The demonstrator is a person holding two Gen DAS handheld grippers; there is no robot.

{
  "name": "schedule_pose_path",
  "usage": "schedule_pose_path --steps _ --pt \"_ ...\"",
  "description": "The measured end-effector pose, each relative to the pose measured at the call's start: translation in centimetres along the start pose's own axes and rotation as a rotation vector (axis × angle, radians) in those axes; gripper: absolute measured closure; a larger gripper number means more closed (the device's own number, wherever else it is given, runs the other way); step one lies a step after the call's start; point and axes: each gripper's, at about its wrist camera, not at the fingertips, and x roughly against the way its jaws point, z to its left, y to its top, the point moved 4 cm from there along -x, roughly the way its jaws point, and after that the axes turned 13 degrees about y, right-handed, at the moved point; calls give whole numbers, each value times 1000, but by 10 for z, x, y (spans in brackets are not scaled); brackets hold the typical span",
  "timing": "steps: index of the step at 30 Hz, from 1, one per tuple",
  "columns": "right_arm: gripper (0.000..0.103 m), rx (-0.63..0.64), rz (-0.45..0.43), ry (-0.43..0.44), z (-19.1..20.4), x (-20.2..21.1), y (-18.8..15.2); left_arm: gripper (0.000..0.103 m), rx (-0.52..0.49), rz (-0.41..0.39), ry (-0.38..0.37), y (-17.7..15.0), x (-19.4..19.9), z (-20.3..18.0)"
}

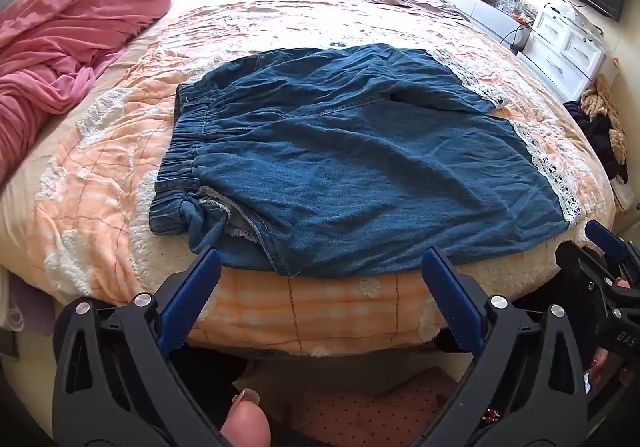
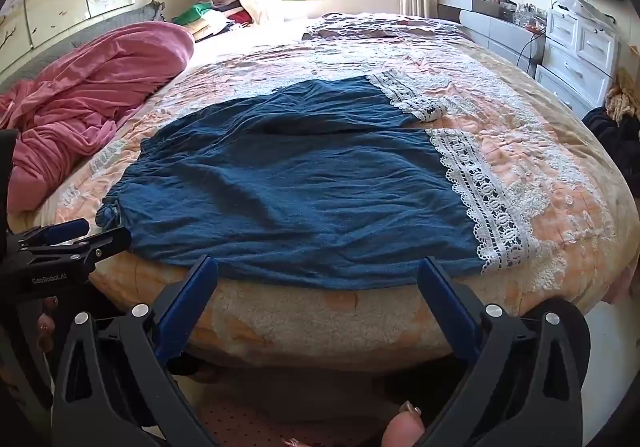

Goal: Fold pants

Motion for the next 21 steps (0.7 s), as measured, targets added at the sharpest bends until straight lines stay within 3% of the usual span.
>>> schedule_pose_path --steps 21 --pt "4 36 -14 -9 8 5 3 9 -1 -6 -13 2 3 0"
